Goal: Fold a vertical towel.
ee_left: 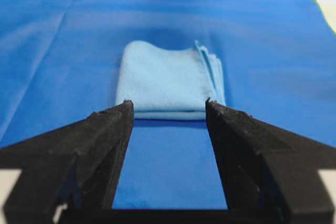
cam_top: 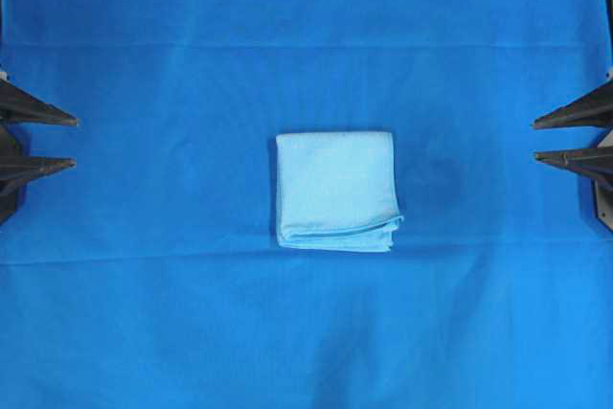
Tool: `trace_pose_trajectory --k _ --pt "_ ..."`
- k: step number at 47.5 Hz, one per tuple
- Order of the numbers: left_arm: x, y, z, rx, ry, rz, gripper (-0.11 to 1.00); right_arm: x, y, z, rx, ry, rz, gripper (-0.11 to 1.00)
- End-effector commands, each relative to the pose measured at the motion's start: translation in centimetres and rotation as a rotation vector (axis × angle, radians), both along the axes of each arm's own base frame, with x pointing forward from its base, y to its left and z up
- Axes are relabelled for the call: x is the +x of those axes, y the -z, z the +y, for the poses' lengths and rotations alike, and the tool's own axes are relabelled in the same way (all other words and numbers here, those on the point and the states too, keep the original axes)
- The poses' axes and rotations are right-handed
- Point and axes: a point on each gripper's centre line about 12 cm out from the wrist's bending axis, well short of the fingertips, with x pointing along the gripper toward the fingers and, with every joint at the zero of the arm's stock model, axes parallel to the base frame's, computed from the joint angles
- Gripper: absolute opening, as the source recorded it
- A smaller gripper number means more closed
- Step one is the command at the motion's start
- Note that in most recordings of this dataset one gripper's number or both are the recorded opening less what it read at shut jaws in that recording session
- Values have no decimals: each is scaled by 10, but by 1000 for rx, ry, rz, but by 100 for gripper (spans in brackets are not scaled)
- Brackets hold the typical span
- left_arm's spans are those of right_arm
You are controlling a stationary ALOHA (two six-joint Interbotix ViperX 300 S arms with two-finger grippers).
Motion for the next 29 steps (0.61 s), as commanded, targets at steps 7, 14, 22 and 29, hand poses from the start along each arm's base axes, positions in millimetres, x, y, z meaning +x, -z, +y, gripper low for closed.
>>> trace_pose_trajectory --k 7,14,22,29 --pt "1 -4 0 -1 -3 -6 55 2 -5 0 5 1 -14 50" --pt "1 -4 0 -5 -3 -2 55 2 -5 0 3 -1 -12 50" --pt "1 -4 0 -5 -3 -2 55 2 -5 0 6 1 -14 50" --pt "1 -4 0 -5 -3 -2 55 2 -5 0 5 1 -14 50"
